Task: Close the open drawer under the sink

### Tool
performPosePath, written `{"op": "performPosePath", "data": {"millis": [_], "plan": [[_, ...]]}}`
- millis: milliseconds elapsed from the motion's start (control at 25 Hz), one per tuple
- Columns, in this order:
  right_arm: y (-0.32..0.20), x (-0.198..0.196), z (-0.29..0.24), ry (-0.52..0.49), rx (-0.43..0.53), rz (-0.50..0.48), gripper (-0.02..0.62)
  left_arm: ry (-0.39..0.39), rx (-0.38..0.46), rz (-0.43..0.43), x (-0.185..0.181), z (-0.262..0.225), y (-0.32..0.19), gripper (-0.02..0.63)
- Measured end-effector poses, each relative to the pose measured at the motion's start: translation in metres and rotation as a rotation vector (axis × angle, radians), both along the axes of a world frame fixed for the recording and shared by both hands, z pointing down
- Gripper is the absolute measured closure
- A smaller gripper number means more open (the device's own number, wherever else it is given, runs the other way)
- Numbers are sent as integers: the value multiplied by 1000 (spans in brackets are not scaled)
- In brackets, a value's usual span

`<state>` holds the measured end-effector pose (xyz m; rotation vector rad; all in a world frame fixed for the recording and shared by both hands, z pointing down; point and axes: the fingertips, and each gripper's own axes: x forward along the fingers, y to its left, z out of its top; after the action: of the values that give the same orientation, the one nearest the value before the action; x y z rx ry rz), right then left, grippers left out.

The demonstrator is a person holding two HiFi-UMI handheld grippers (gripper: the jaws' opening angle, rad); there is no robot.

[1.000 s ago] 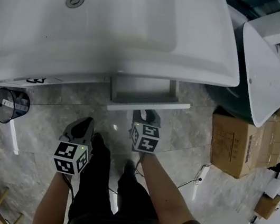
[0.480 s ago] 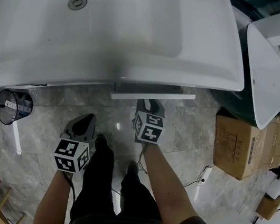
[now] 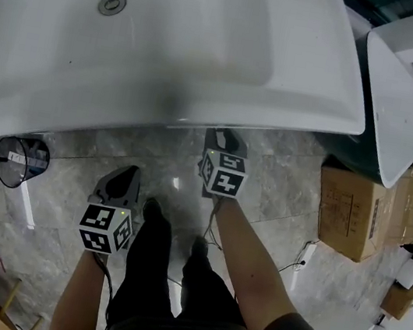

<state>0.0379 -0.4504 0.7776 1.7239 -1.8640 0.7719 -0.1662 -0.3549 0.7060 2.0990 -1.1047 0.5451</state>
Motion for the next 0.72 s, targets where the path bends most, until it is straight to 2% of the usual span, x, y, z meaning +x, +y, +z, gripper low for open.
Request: {"op": "performPosePath", "data": {"millis": [360, 720], "plan": [[-26, -1, -1, 11, 9, 3, 451, 1, -10, 4, -5, 2, -8, 591], [-27, -1, -2, 36, 19, 16, 451, 16, -18, 13, -2, 1, -8, 591]]}}
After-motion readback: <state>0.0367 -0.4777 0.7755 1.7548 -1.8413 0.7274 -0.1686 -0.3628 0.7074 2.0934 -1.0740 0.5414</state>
